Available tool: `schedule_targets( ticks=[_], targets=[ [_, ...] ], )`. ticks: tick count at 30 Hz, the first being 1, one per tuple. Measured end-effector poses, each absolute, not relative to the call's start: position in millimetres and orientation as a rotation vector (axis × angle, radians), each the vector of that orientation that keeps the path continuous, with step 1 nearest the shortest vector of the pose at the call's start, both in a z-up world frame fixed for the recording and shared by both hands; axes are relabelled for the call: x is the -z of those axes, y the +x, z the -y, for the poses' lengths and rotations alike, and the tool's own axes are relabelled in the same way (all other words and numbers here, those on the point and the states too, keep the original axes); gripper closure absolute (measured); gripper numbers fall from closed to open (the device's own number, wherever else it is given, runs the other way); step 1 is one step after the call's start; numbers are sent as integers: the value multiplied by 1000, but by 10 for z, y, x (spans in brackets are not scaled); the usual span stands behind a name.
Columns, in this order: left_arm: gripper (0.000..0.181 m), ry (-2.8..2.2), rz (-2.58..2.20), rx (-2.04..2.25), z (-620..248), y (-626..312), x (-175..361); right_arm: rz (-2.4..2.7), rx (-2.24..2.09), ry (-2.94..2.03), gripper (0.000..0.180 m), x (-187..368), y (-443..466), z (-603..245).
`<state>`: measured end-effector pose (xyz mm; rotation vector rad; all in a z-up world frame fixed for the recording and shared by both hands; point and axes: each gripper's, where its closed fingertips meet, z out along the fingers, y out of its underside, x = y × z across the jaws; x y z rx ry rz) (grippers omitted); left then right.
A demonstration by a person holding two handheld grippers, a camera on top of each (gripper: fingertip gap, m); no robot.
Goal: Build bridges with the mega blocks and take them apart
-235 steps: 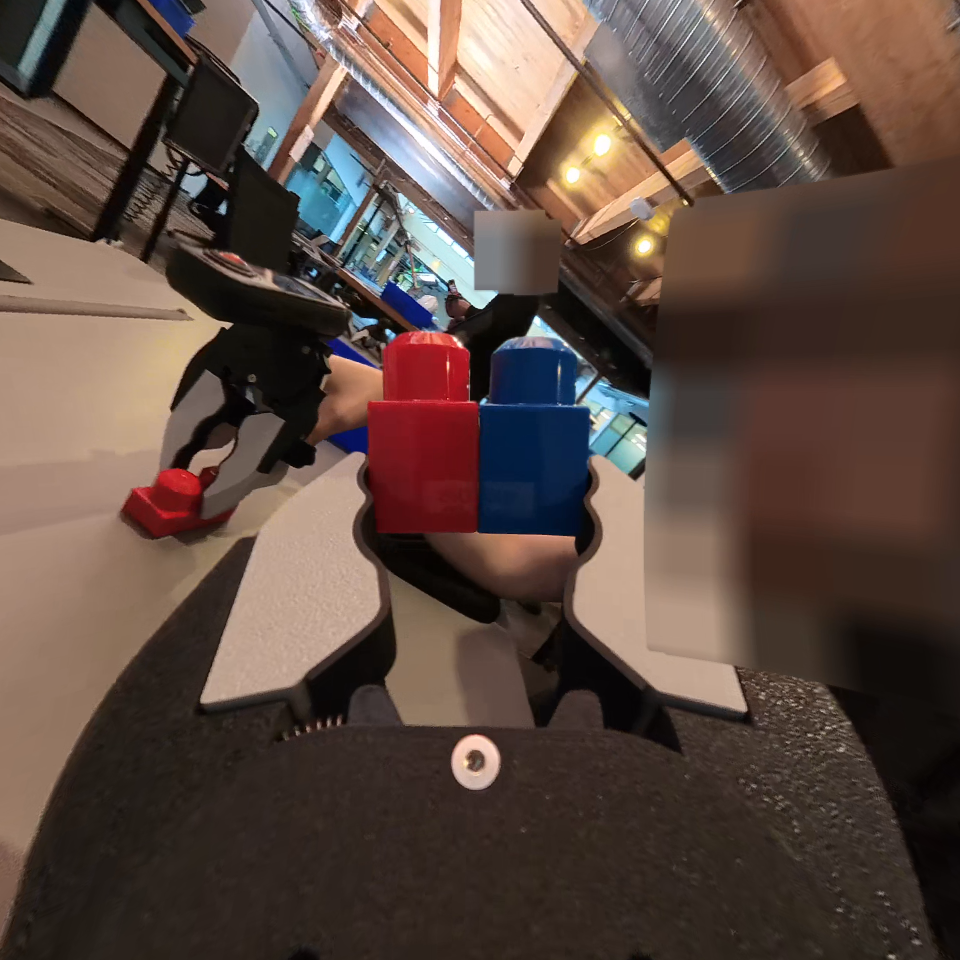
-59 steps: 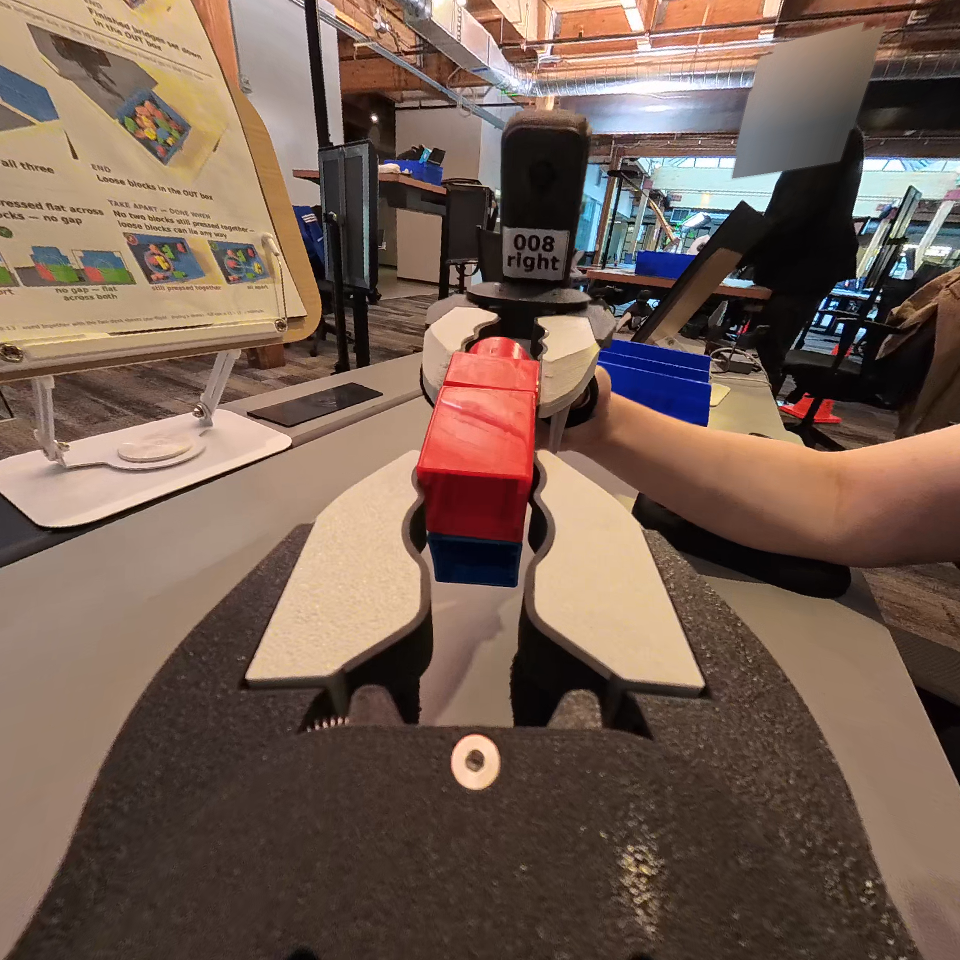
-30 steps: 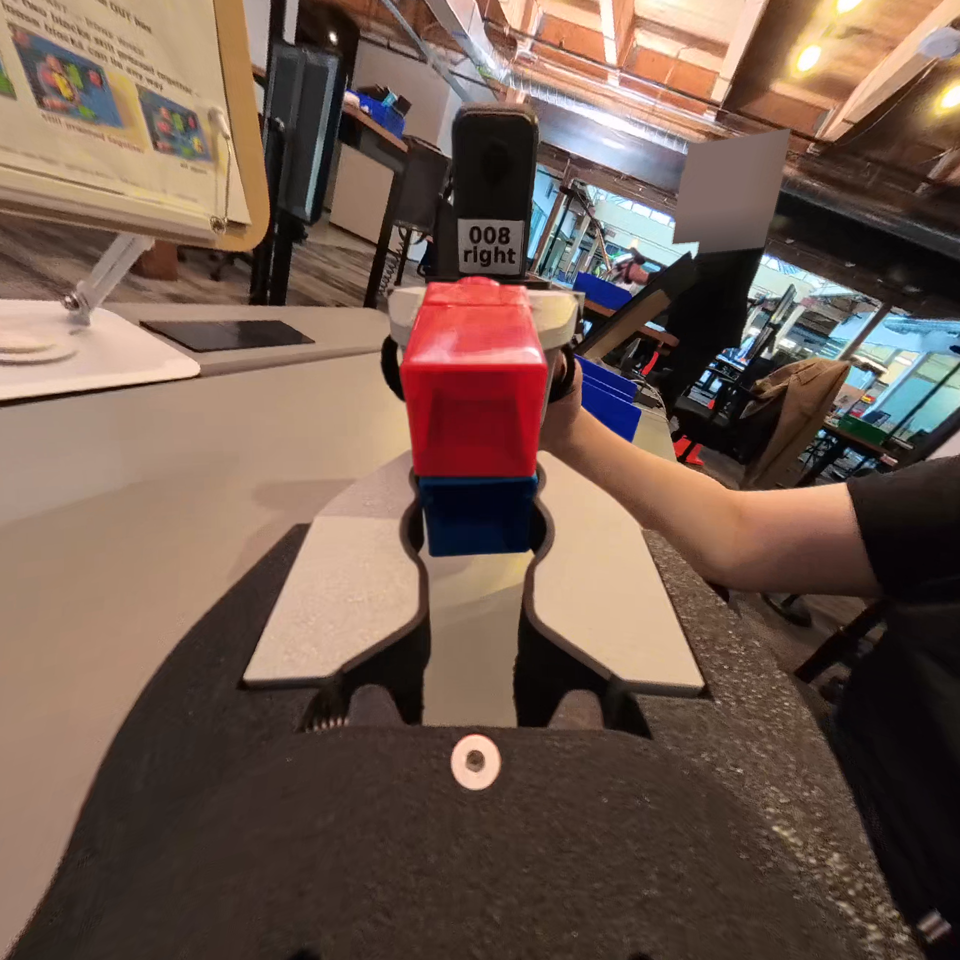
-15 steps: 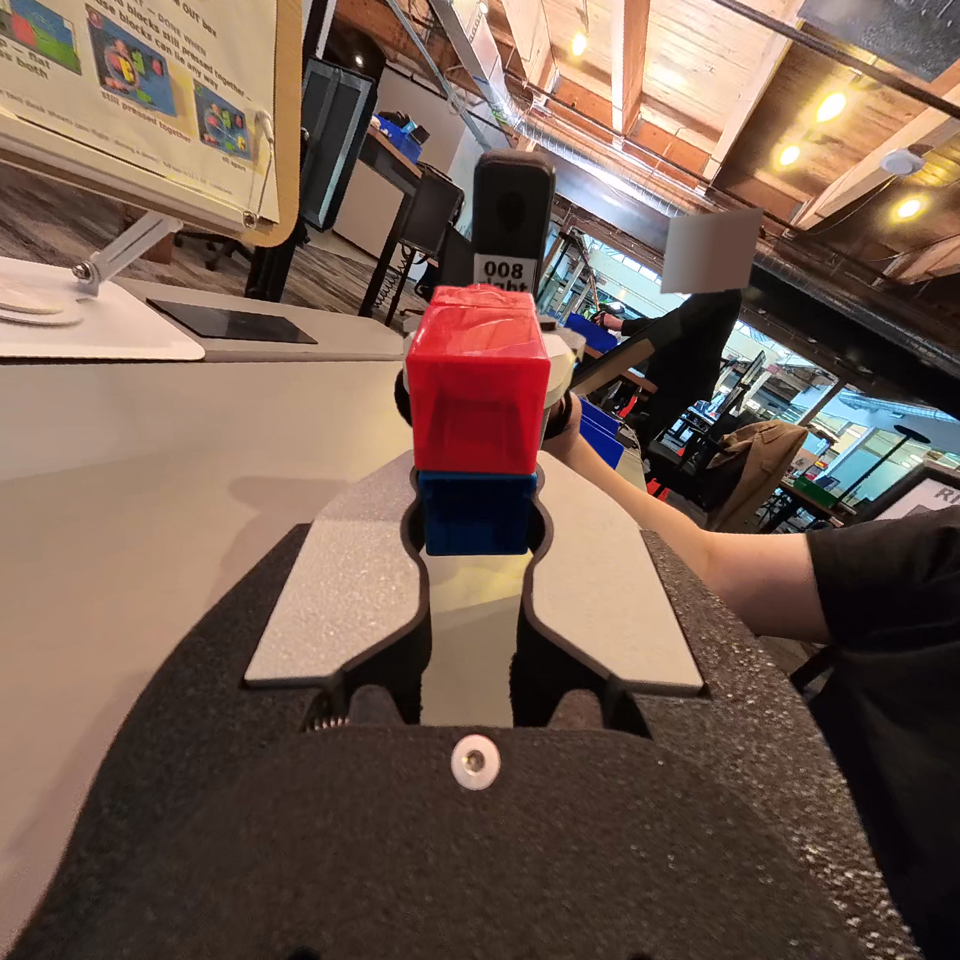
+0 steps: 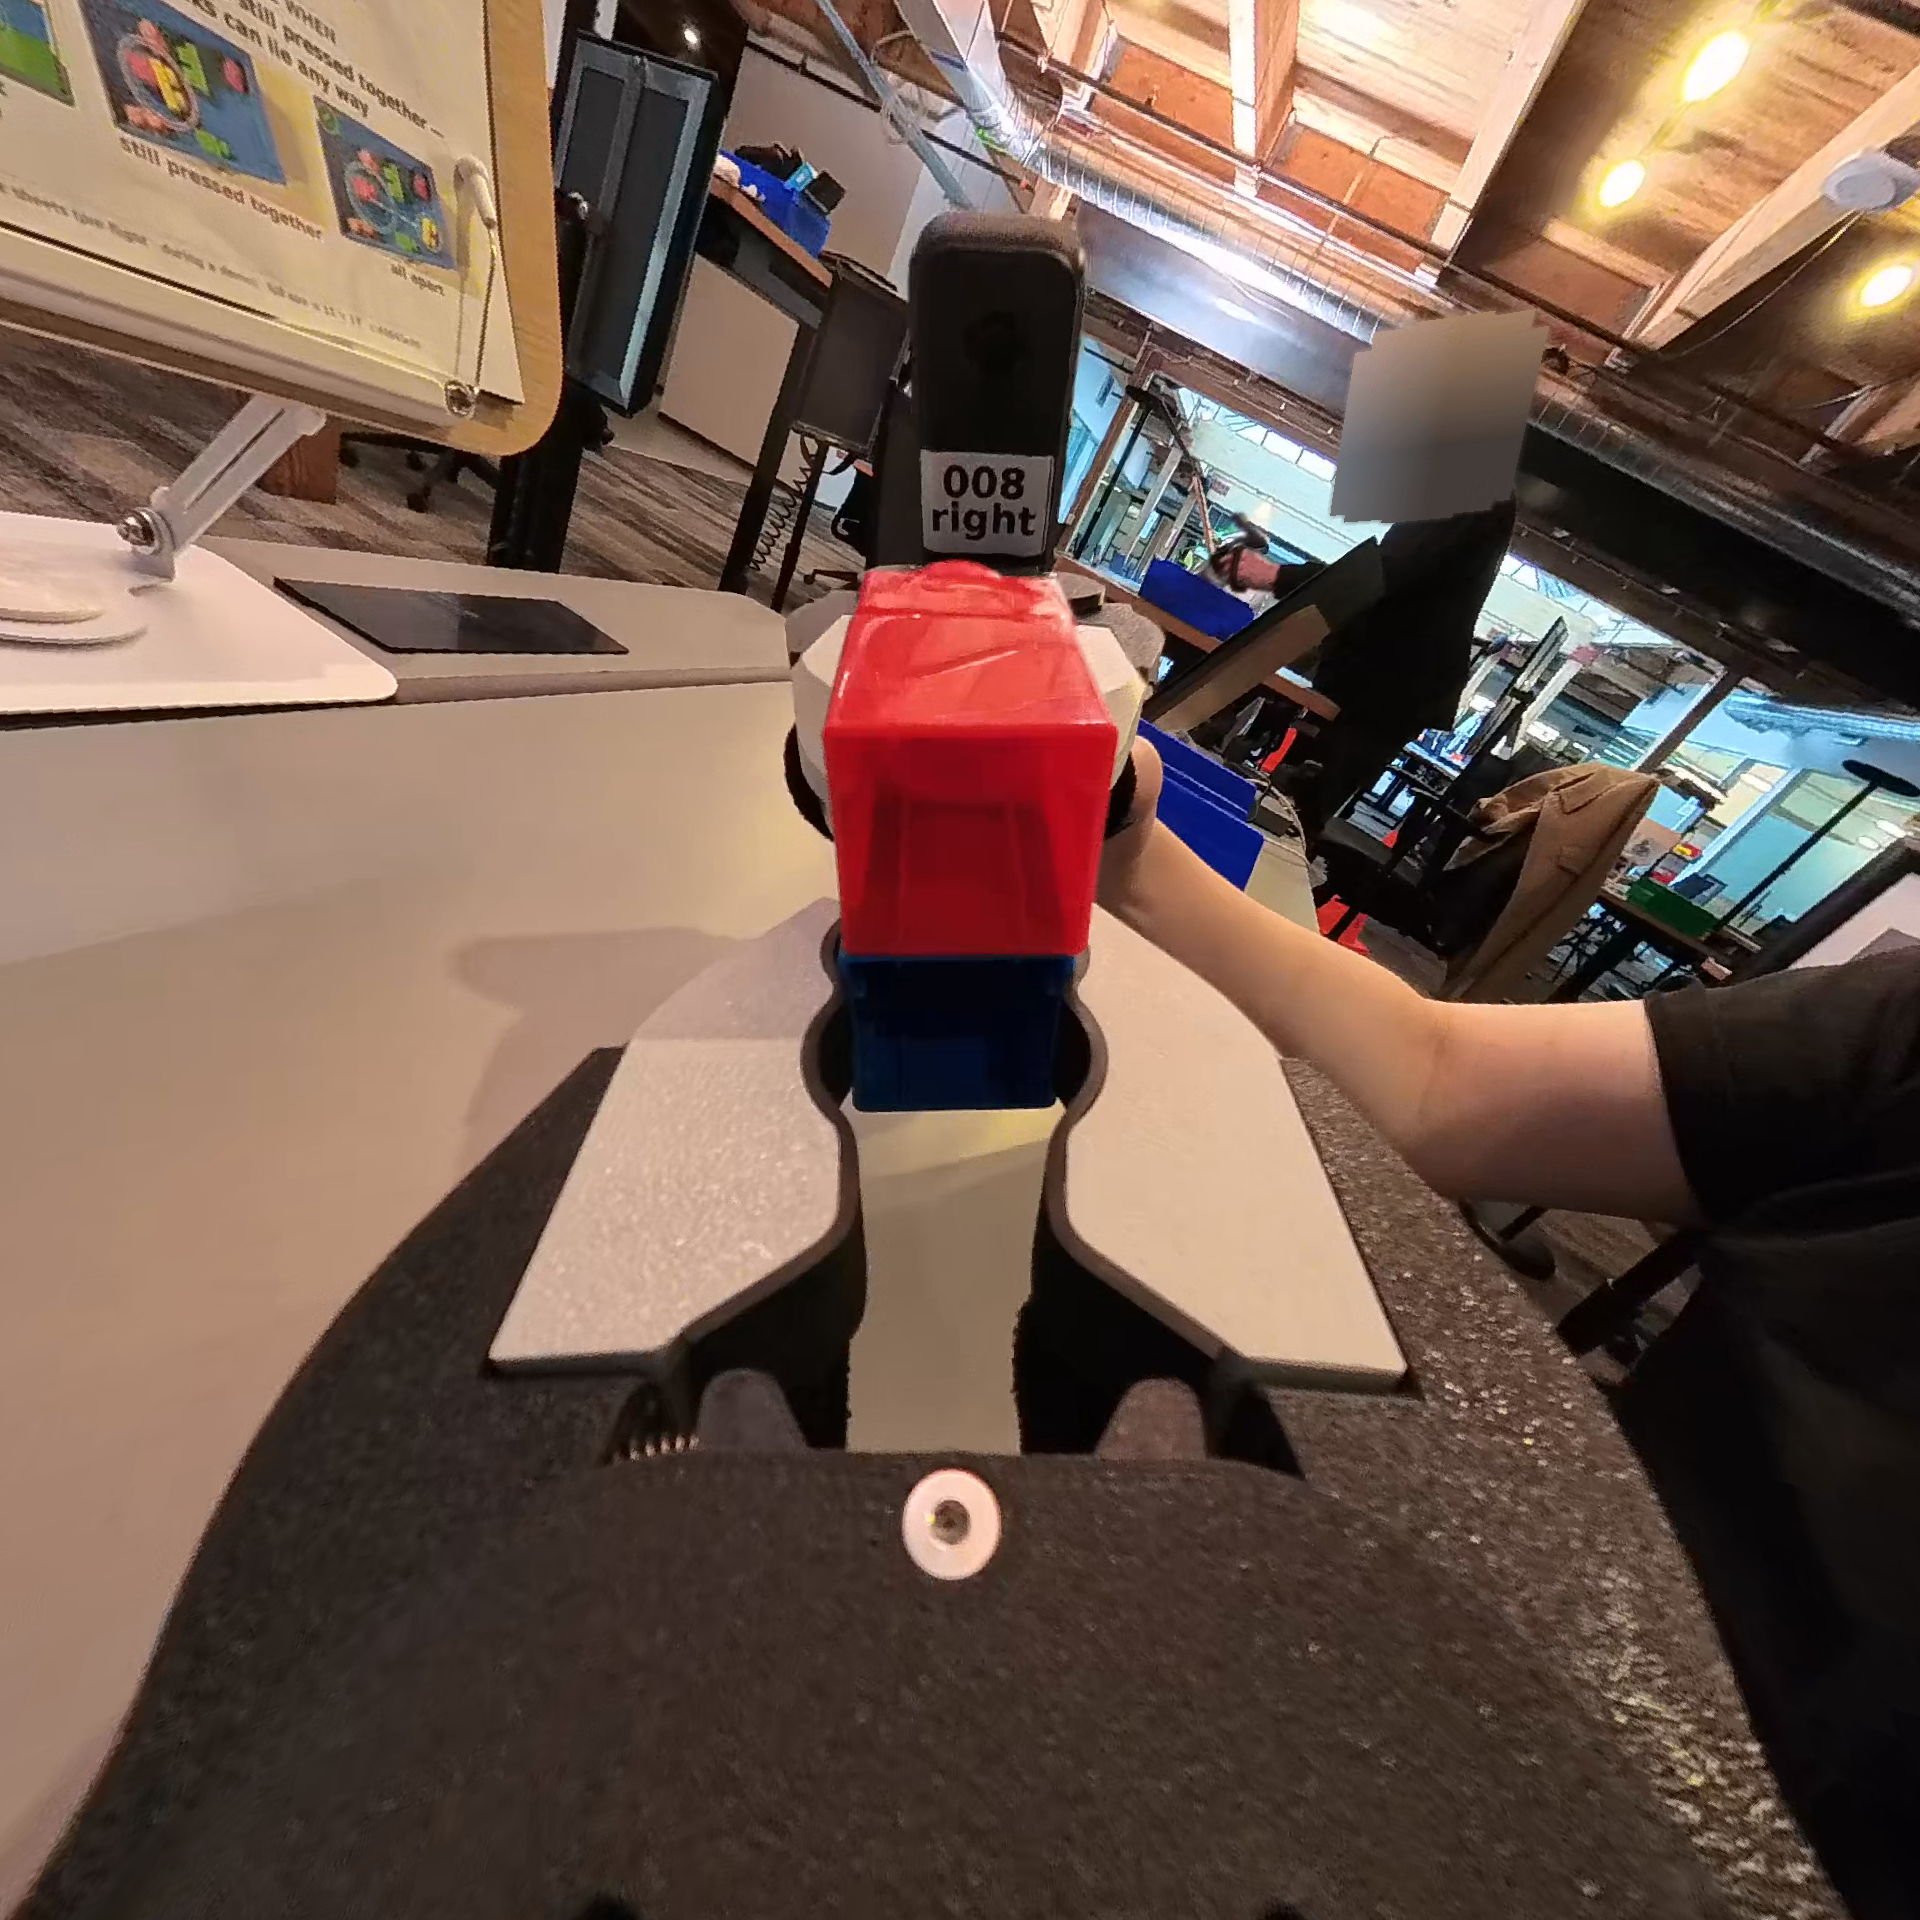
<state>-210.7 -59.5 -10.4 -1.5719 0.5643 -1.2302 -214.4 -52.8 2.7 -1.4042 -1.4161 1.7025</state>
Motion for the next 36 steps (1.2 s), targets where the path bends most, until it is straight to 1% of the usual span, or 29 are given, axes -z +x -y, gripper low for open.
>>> schedule_targets(
  ticks=[6,7,8,9,11,14,16,18,19,20,26,27,29,32,34,35,36],
  targets=[
    [144,-1537,-517,1290,556,-2143,37,1381,-1702,-1389,148,-52,-2176,491],
    [140,-1528,-511,1322,565,-2139,3,1379,-1705,-1377,148,-67,-2183,496],
    [123,-1521,-502,1358,577,-2137,-28,1369,-1699,-1383,148,-63,-2195,483],
    [117,-1519,-497,1377,584,-2145,-36,1350,-1701,-1390,148,-63,-2199,463],
    [118,-1514,-485,1369,570,-2204,-14,1304,-1725,-1382,148,-93,-2181,420],
    [122,-1430,-475,1356,571,-2310,-110,1411,-1554,-1323,148,-48,-2156,457],
    [123,-1410,-526,1234,575,-2347,-137,1434,-1522,-1316,148,-64,-2170,488],
    [132,-1425,-592,1103,592,-2330,-108,1442,-1544,-1306,148,-65,-2192,526],
    [142,-1429,-617,1064,605,-2309,-91,1451,-1542,-1306,148,-43,-2206,536],
    [144,-1430,-620,1035,603,-2304,-82,1461,-1545,-1295,148,-31,-2212,554],
    [145,-1407,-595,1008,597,-2307,-124,1423,-1568,-1286,147,-65,-2222,531],
    [145,-1394,-594,972,598,-2317,-146,1394,-1581,-1287,145,-92,-2226,510],
    [145,-1349,-592,837,602,-2390,-225,1297,-1649,-1313,124,-177,-2201,432],
    [145,-1279,-660,466,628,-2523,-318,1129,-1858,-1470,125,-242,-2077,248],
    [145,-1231,-762,169,657,-2528,-310,983,-2093,-1628,129,-248,-1984,170],
    [145,-1209,-801,45,662,-2509,-293,913,-2209,-1683,127,-247,-1948,153],
    [145,-1193,-847,-29,674,-2452,-254,870,-2302,-1701,128,-248,-1917,164]
  ],
)
